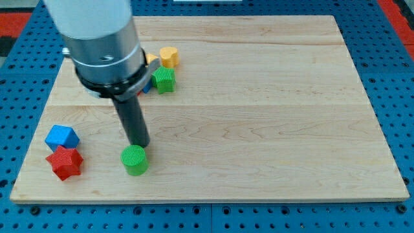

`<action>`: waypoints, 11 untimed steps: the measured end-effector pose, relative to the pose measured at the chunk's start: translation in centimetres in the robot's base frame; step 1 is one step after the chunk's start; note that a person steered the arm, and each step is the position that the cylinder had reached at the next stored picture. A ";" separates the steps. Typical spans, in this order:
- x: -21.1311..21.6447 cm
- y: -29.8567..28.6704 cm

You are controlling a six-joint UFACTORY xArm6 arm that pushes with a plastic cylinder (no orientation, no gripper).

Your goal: Slide the green circle closer to the red star

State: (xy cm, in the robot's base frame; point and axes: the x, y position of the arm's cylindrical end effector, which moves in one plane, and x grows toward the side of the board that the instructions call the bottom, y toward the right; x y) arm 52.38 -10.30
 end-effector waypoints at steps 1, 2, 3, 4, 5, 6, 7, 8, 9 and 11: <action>1.6 3.8; 4.2 3.7; 4.5 1.9; 4.0 0.7; 3.2 0.2; 1.8 0.2; 1.6 -0.9; 1.6 -2.4; 1.6 -3.2; 1.6 -5.9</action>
